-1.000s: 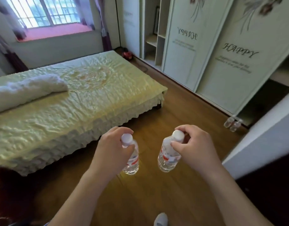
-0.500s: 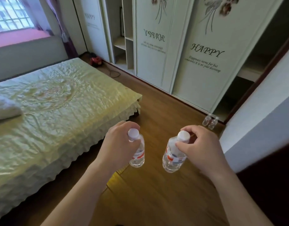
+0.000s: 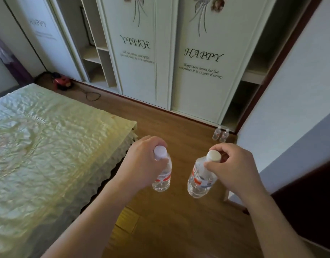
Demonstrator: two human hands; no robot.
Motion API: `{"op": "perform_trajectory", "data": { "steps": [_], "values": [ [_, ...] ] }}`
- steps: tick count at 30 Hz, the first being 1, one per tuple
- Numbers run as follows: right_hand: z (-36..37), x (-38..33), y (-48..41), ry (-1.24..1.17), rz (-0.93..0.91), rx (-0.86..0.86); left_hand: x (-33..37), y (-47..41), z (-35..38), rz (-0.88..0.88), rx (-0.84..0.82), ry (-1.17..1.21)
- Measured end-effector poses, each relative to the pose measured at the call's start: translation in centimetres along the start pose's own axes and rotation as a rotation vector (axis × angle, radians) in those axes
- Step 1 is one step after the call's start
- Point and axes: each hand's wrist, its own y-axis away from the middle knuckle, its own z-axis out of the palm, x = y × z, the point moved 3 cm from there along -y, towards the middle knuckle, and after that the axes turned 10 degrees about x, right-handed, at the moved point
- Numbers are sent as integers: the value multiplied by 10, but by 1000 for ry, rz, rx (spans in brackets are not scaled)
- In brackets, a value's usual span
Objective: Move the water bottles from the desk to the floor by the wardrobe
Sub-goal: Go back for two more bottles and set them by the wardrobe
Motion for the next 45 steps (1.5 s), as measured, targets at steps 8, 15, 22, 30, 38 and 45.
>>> {"op": "perform_trajectory", "data": {
  "steps": [8,15,22,30,38,45],
  "values": [
    [26,7,-104,-27,59,53,-6,-133,34,87,-102,-17],
    [38,44,-229,-47,77,68,6,-258,97,96,-143,-21],
    [38,80,-356,4,103,85,22,-374,157,80,-145,15],
    [46,110,-479,66,195,122,30,-505,217,107,-221,22],
    [69,136,-592,100,283,192,26,-637,274,159,-332,68],
    [90,180,-680,103,302,139,33,-726,336,187,-388,57]
  ]
}}
